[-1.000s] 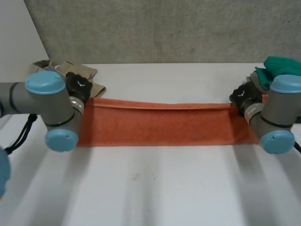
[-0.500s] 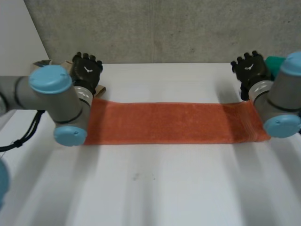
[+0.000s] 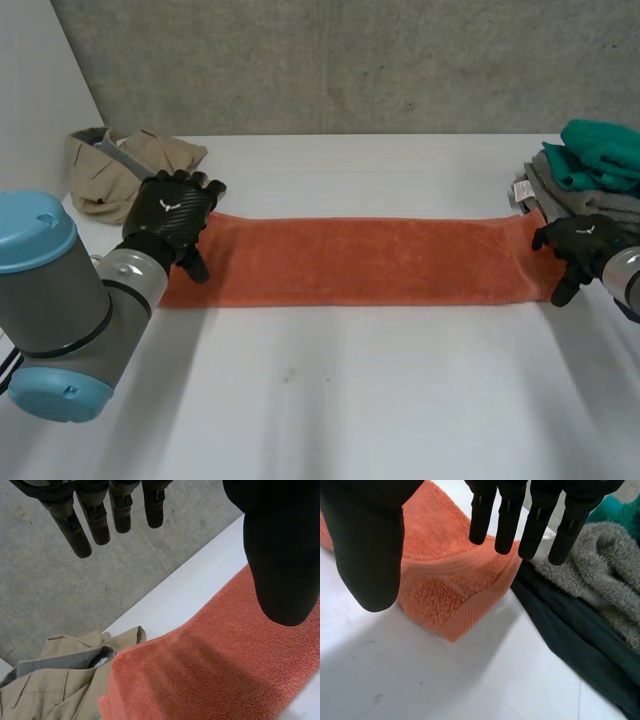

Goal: Fold the laundry.

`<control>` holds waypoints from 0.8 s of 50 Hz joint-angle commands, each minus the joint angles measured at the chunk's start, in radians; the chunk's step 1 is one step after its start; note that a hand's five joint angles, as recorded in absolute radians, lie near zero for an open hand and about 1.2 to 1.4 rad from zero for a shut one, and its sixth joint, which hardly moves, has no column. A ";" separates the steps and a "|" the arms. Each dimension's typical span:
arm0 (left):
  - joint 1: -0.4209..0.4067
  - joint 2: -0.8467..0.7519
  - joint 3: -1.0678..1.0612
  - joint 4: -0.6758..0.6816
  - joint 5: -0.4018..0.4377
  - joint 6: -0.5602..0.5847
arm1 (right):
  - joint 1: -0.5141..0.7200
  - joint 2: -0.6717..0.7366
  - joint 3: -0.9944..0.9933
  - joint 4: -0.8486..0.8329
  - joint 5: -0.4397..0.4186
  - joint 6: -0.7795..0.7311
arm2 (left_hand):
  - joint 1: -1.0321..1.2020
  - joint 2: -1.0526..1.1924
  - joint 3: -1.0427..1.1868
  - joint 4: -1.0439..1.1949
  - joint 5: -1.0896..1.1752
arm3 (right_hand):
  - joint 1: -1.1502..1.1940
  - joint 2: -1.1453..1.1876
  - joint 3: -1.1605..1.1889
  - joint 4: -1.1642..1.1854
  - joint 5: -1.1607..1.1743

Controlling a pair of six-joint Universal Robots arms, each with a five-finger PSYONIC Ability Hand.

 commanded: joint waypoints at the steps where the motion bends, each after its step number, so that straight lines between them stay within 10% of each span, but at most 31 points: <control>1: 0.001 -0.008 0.011 0.001 -0.004 0.005 | 0.004 0.086 -0.022 -0.074 0.000 -0.032 | -0.021 -0.029 -0.038 -0.028 -0.047 | 0.131 0.133 0.128 0.125 0.118; 4: 0.000 -0.008 0.011 0.001 -0.004 0.005 | -0.002 0.108 -0.044 -0.084 0.013 -0.075 | -0.021 -0.029 -0.038 -0.028 -0.047 | 0.920 0.921 0.916 0.913 0.906; 24: 0.007 0.070 -0.017 -0.010 -0.009 0.005 | -0.212 -0.007 -0.050 -0.118 0.177 -0.462 | -0.021 -0.029 -0.038 -0.028 -0.047 | 0.920 0.922 0.917 0.914 0.907; 40: 0.035 0.179 -0.076 -0.009 -0.012 0.002 | 0.493 -0.066 -0.077 -0.334 -0.006 -0.377 | -0.021 -0.029 -0.038 -0.028 -0.047 | 0.920 0.922 0.917 0.914 0.907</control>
